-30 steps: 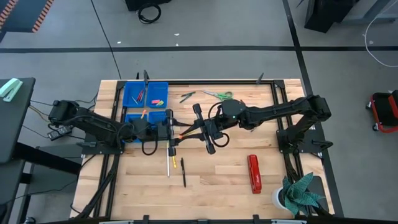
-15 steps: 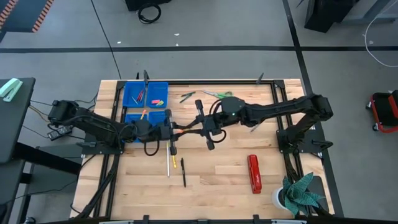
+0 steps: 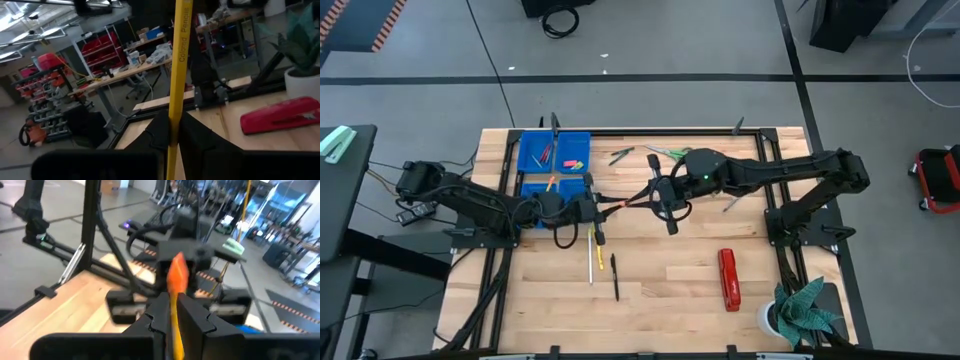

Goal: Sort crayons/erasers/pens/pencils in bins
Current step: Put the yellow pencil into the bottom left blue bin, then put the green eraser into the top left blue bin

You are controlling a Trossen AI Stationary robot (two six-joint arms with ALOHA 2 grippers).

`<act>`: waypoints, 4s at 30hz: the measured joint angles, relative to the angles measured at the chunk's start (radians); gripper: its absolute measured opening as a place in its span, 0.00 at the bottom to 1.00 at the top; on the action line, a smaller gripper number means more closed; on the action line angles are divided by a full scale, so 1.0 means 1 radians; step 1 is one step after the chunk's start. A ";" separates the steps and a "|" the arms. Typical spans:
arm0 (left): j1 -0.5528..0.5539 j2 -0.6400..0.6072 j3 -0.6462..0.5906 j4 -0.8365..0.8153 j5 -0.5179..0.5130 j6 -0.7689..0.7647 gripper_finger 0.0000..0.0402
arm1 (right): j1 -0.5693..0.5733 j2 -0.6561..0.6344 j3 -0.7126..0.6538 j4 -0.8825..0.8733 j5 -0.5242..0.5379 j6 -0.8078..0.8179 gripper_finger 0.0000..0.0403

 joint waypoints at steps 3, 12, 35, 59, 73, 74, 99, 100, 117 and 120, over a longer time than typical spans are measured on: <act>0.000 -0.017 0.000 -0.014 -0.024 0.001 0.08 | 0.000 0.001 0.000 -0.035 0.000 0.000 0.10; 0.012 -0.333 0.002 -0.496 -0.173 -0.185 0.08 | -0.005 -0.007 0.000 -0.253 0.012 0.126 0.10; 0.260 -0.561 0.063 -1.604 -0.186 -0.889 0.08 | 0.115 0.014 -0.208 -0.515 0.015 0.546 0.10; 0.312 -0.341 0.019 -1.713 -0.025 -1.169 0.08 | 0.605 0.014 -0.455 -0.335 0.500 1.132 0.10; 0.311 -0.245 -0.023 -1.737 0.008 -1.323 0.10 | 0.611 0.014 -0.445 -0.334 0.553 0.895 0.10; 0.311 -0.245 -0.028 -1.739 0.008 -1.328 0.09 | 0.611 0.014 -0.445 -0.334 0.552 0.879 0.10; 0.245 -0.248 0.066 -1.750 0.038 -1.335 0.44 | 0.586 0.014 -0.444 -0.338 0.646 0.795 0.10; 0.245 -0.249 0.080 -1.748 0.031 -1.335 0.44 | 0.580 0.014 -0.444 -0.338 0.646 0.799 0.10; 0.244 -0.248 0.158 -1.388 -0.221 -0.888 0.40 | 0.254 0.014 -0.443 -0.436 0.584 0.547 0.15; 0.236 -0.248 0.158 -1.373 -0.222 -0.821 0.39 | 0.097 0.014 -0.443 -0.433 0.498 0.498 0.21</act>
